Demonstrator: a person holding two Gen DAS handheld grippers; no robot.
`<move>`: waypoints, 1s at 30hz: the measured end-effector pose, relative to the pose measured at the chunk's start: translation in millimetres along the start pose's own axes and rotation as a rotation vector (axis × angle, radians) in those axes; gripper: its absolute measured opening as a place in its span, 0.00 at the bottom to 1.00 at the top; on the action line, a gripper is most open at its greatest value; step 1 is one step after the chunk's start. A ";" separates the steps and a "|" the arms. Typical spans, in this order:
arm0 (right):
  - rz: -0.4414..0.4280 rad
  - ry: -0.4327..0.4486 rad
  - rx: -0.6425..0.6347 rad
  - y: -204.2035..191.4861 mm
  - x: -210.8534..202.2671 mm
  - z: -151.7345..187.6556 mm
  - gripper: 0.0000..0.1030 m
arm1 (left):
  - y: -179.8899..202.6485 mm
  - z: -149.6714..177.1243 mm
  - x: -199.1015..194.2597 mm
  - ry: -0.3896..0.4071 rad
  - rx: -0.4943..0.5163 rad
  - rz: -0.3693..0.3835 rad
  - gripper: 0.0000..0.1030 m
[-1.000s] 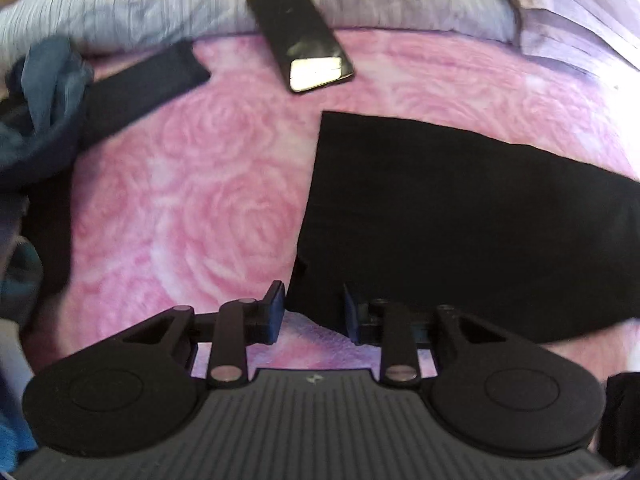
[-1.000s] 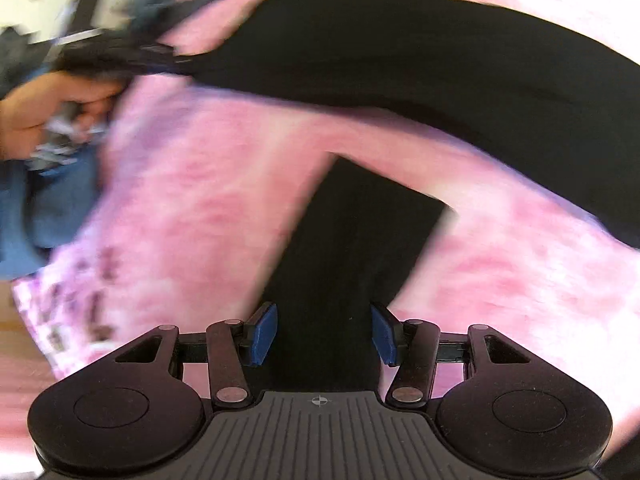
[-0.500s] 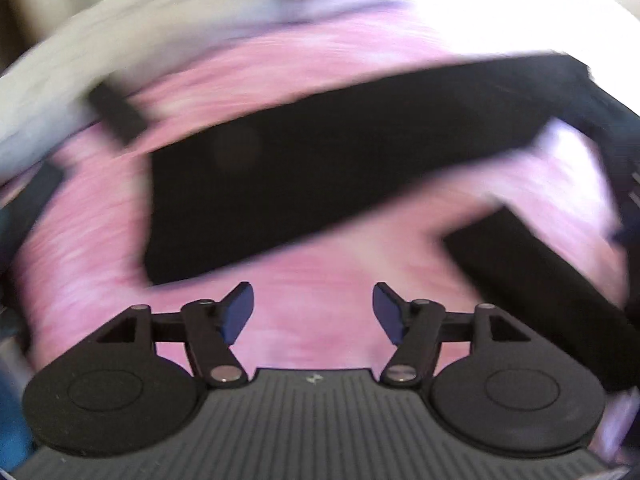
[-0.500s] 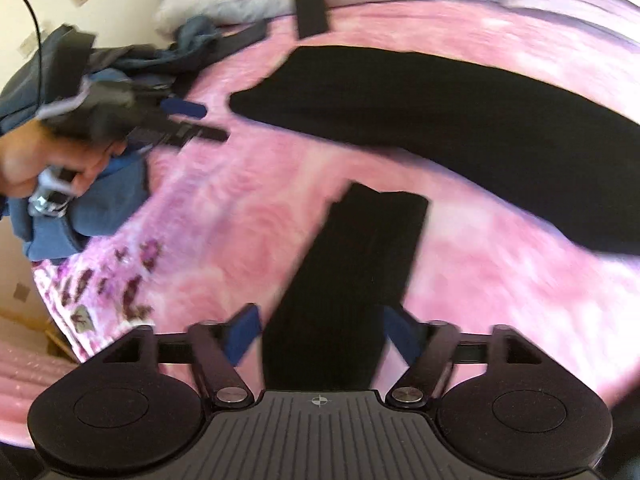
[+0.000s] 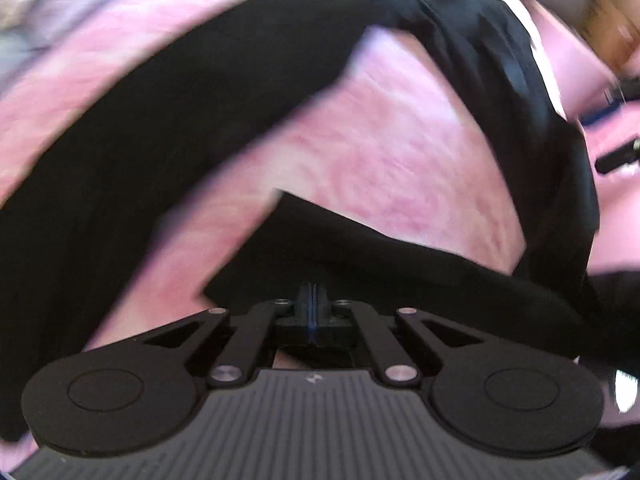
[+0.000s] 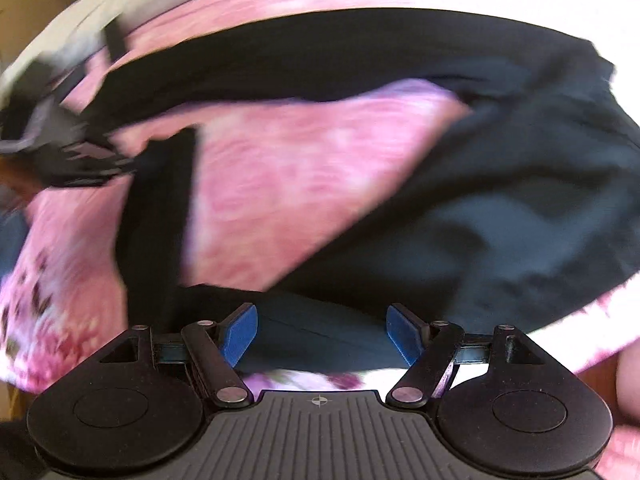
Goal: Fold clothes
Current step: 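Grasp an edge of the black garment with the left gripper and lift it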
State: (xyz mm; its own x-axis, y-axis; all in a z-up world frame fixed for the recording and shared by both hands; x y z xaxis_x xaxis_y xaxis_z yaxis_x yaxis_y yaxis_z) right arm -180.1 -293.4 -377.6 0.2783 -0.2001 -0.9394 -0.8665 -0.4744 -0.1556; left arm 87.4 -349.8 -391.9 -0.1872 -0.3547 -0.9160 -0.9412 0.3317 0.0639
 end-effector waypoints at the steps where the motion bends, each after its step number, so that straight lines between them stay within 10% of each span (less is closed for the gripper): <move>1: 0.016 0.010 0.039 12.2 -5.0 1.6 0.72 | -11.9 7.0 -18.1 0.008 -0.067 -0.046 0.00; 8: 0.027 -0.024 0.128 72.3 -6.6 10.0 0.72 | -14.5 55.1 -83.1 -0.046 -0.117 -0.209 0.00; 11: -0.022 -0.051 -0.122 60.1 1.1 7.4 0.72 | 36.5 46.2 -61.5 -0.061 0.020 -0.142 0.04; 16: -0.089 -0.060 -0.379 56.8 2.6 10.0 0.72 | 137.1 15.6 -9.8 -0.023 0.322 0.033 0.40; 21: -0.033 -0.082 -0.353 114.3 -0.1 18.2 0.73 | 204.7 3.6 44.0 -0.072 0.519 0.170 0.53; 23: -0.008 -0.092 -0.337 138.7 -1.4 21.6 0.73 | 210.1 9.1 59.9 -0.144 0.525 0.193 0.47; 26: 0.043 -0.084 -0.259 180.2 -7.3 21.6 0.73 | 210.2 19.1 65.6 -0.225 0.546 0.206 0.04; 30: 0.093 -0.041 -0.080 221.1 -16.8 15.9 0.73 | 191.0 22.0 23.6 -0.209 0.575 0.093 0.03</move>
State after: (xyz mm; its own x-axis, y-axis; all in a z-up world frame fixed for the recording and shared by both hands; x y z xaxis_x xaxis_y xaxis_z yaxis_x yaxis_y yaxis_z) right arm -383.0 -381.3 -401.1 0.1793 -0.2120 -0.9607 -0.8514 -0.5227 -0.0436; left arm -90.6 -275.5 -409.9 -0.1470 -0.1424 -0.9788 -0.6105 0.7917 -0.0235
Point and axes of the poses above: each gripper's, at about its wrist camera, not at the fingertips, and x roughly the way its jaws point, y to its right, z to its underside, the point moved 8 cm from there along x, roughly the way its jaws point
